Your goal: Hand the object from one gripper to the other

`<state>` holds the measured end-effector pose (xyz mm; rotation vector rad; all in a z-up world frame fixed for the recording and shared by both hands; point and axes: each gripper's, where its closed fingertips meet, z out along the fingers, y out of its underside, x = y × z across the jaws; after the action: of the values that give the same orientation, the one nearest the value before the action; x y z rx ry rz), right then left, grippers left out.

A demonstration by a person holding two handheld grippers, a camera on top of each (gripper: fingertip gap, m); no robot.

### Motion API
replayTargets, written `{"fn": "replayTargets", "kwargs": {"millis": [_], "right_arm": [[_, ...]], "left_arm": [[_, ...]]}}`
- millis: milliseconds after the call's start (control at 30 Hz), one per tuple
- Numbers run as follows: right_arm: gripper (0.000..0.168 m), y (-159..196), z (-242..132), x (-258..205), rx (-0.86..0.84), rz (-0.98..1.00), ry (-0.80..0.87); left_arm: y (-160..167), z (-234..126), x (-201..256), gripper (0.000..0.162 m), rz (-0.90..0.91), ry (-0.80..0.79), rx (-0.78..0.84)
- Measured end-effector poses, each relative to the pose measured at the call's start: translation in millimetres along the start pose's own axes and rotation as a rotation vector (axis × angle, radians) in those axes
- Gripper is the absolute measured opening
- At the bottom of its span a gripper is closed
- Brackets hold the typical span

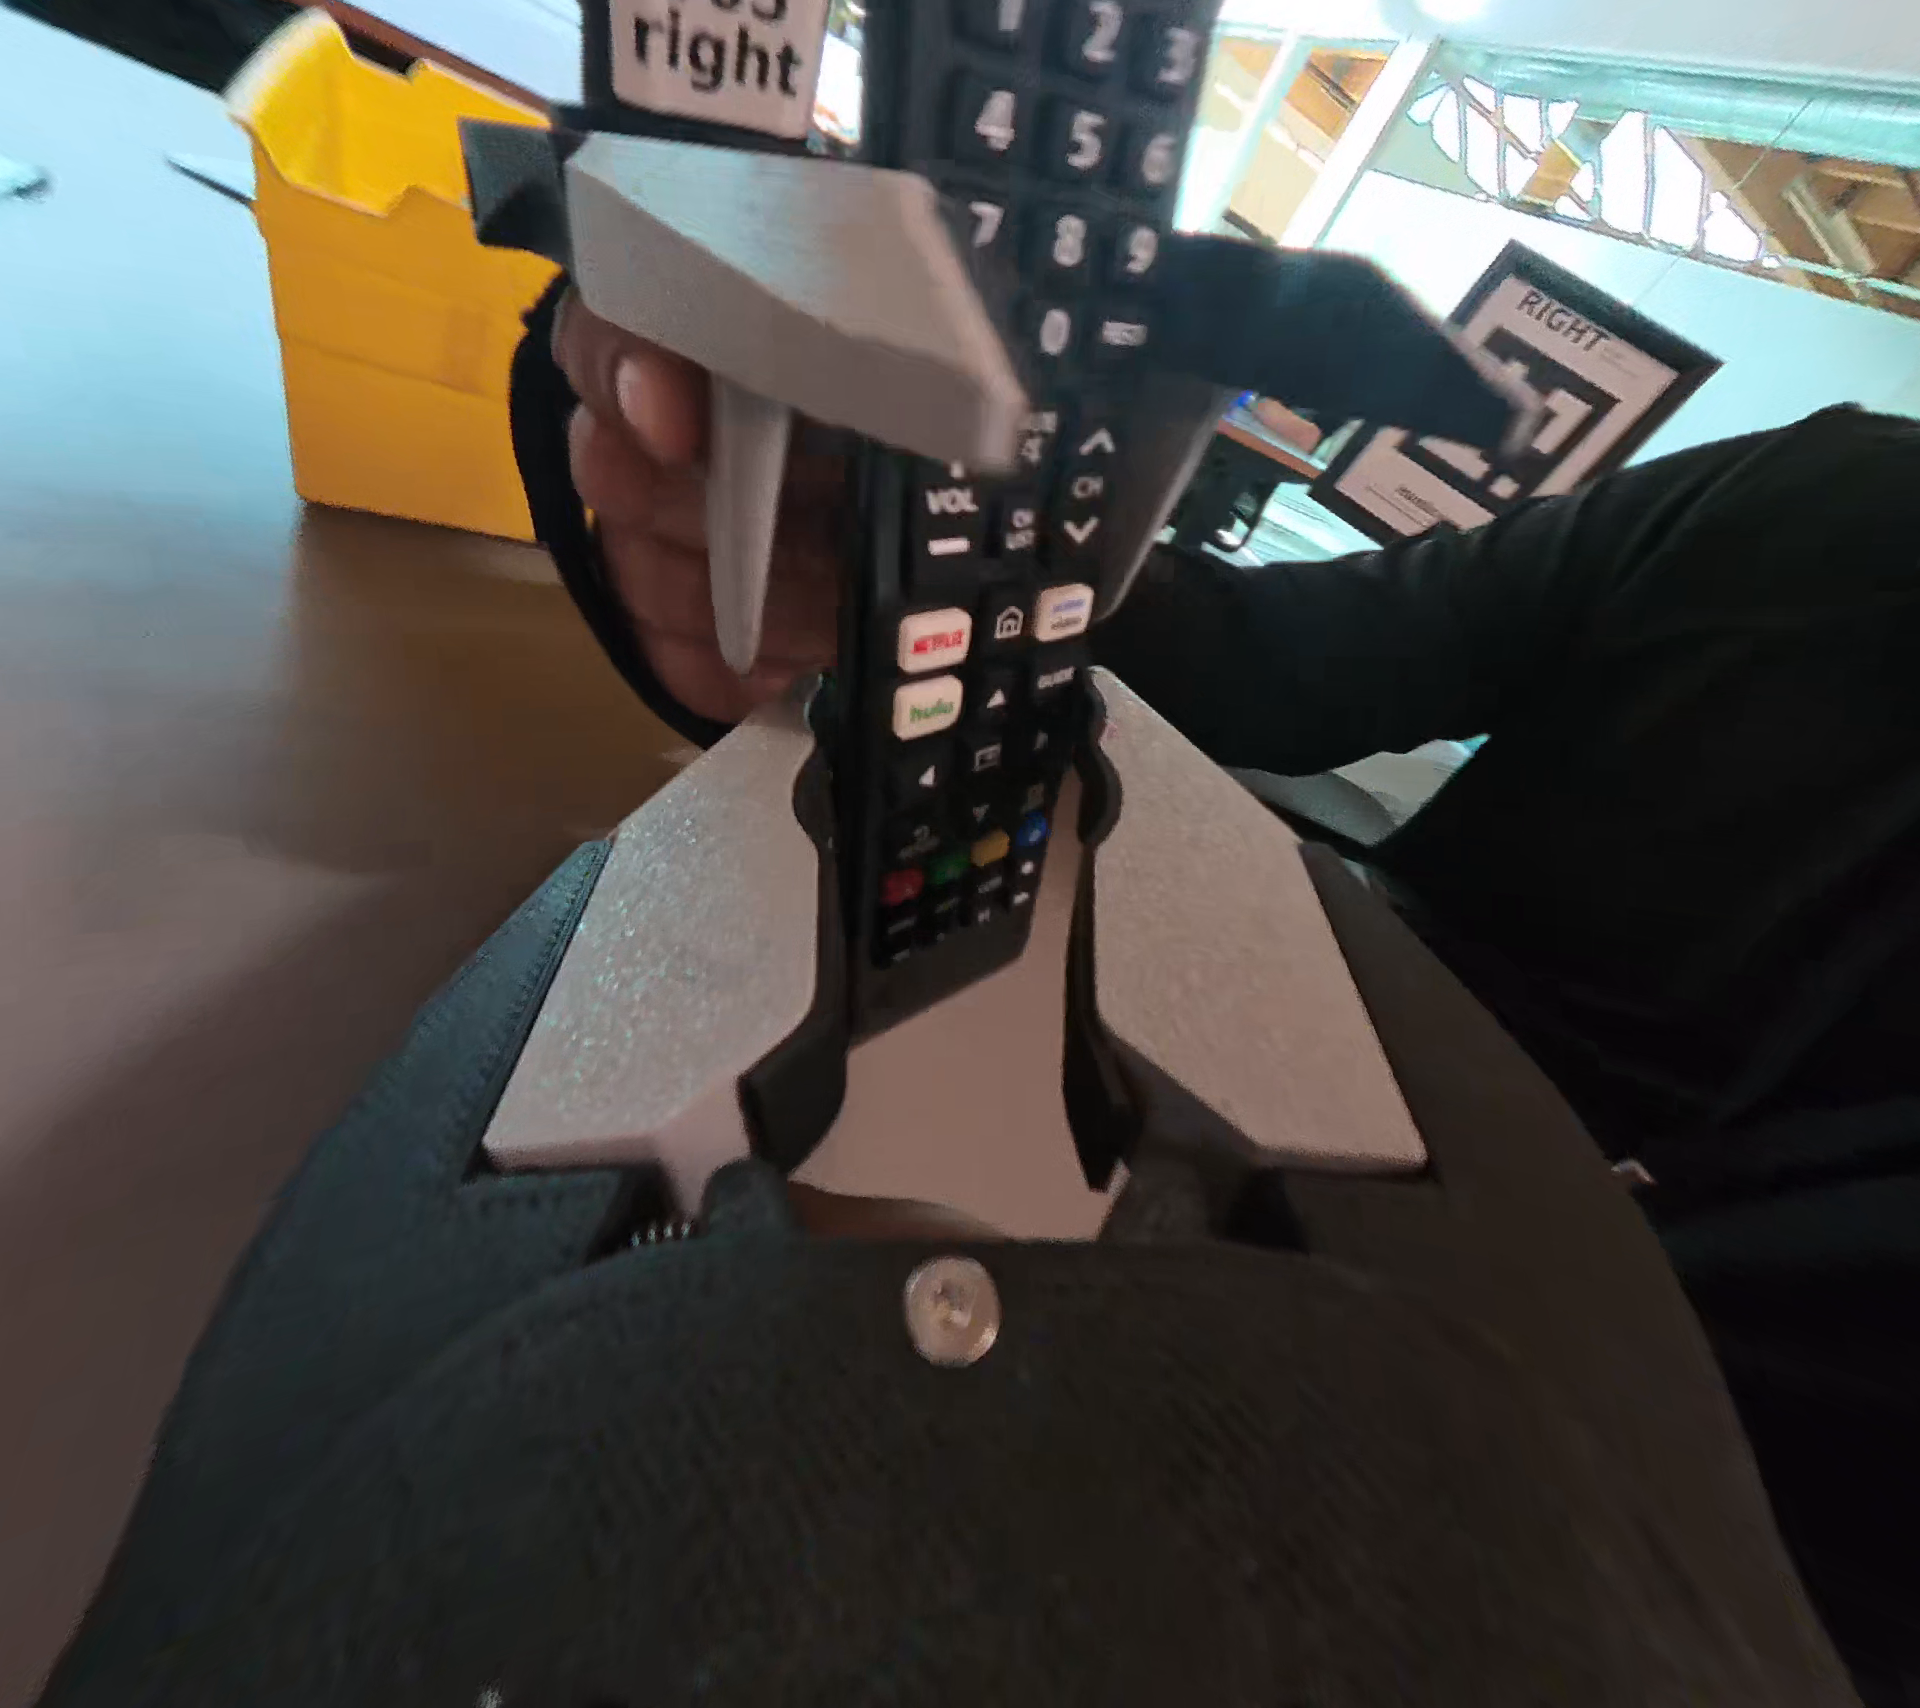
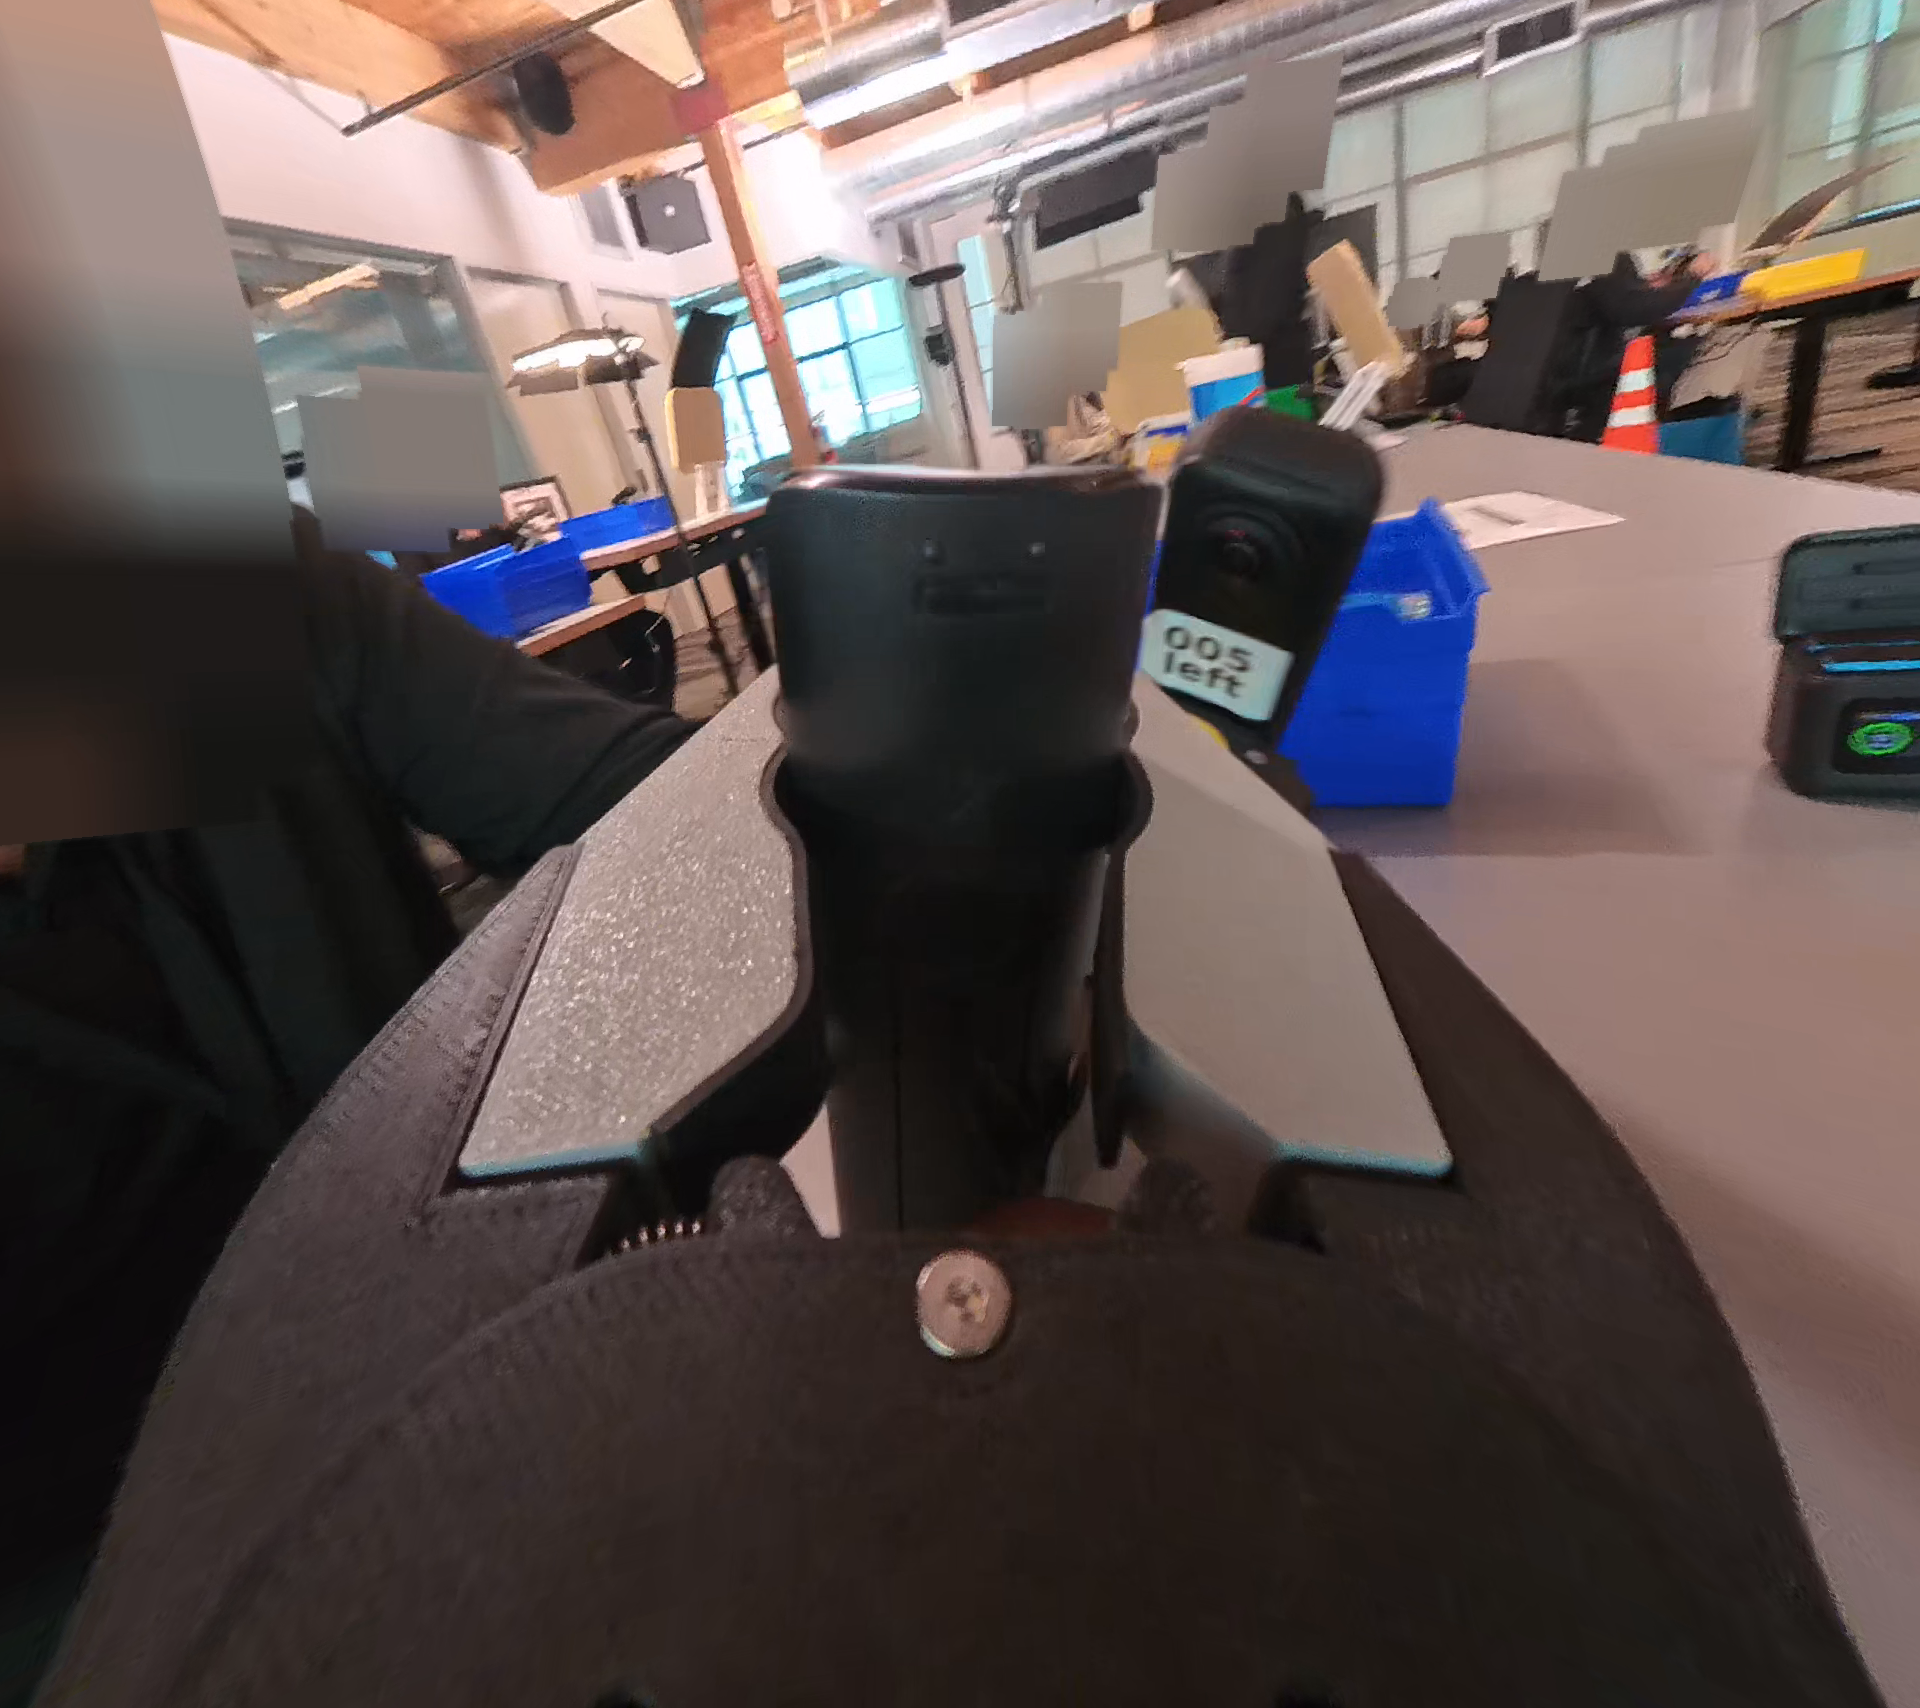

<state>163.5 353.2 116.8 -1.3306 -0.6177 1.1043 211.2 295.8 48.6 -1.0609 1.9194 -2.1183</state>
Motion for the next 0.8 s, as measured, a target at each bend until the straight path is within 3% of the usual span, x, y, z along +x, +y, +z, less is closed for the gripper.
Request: {"fn": "replayTargets", "kwargs": {"millis": [233, 333, 400, 433, 533, 800], "right_arm": [[0.045, -19, -29, 44, 0.066, -0.046, 0.311], [0.043, -21, -46, 70, 0.087, -0.006, 0.460], [0.047, -20, -54, 80, 0.098, 0.013, 0.519], [0.046, -20, -56, 82, 0.105, 0.019, 0.530], [0.035, -18, -55, 82, 0.089, -0.001, 0.536], [0.024, 11, -35, 84, -0.154, -0.174, 0.600]], "left_arm": [[-22, -19, -36, 0.041, 0.116, -0.299, 0.064], [-20, -31, -78, 0.040, 0.298, -0.690, -0.052], [-25, -48, -97, 0.040, 0.554, -0.989, -0.153], [-27, -51, -99, 0.040, 0.659, -1.060, -0.196], [-26, -37, -92, 0.040, 0.781, -1.050, -0.208], [-40, -47, -84, 0.040, 0.532, -0.963, 0.000]]}}
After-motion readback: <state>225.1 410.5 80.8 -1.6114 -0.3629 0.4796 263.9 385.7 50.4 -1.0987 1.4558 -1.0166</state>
